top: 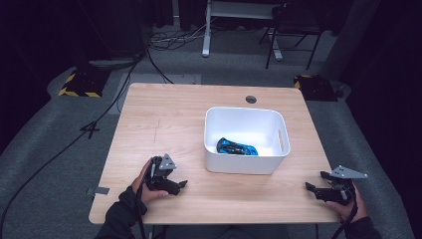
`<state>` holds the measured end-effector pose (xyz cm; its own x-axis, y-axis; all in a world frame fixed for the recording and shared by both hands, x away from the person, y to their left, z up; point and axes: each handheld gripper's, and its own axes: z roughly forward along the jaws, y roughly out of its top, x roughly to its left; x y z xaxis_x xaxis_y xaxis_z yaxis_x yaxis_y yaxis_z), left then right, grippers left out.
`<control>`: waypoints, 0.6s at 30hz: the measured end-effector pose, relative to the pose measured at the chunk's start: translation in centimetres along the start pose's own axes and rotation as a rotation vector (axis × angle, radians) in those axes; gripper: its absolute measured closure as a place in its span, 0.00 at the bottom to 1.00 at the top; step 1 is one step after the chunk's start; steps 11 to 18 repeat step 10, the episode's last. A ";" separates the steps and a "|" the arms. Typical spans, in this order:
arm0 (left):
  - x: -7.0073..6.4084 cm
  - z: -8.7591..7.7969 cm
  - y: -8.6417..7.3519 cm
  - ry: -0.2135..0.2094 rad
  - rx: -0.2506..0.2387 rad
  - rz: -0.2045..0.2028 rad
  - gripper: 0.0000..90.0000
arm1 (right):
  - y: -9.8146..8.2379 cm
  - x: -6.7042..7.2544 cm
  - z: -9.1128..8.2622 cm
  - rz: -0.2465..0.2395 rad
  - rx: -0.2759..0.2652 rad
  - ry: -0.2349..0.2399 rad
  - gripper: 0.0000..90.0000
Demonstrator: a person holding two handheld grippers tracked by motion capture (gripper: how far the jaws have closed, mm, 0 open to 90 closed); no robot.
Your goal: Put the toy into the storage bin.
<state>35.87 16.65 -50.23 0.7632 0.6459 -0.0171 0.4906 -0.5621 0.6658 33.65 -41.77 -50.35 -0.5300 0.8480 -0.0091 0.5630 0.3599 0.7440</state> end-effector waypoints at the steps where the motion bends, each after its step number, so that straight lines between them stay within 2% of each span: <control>1: 0.0 0.1 0.0 -0.011 0.001 -0.005 0.08 | 0.0 0.0 0.0 0.002 -0.001 0.002 0.17; 2: 0.0 0.1 0.0 -0.013 0.003 -0.008 0.08 | 0.0 0.0 0.0 -0.013 0.001 0.006 0.17; 18: -0.1 0.1 0.0 -0.018 0.001 -0.017 0.08 | 0.0 0.0 0.0 -0.012 0.001 0.007 0.17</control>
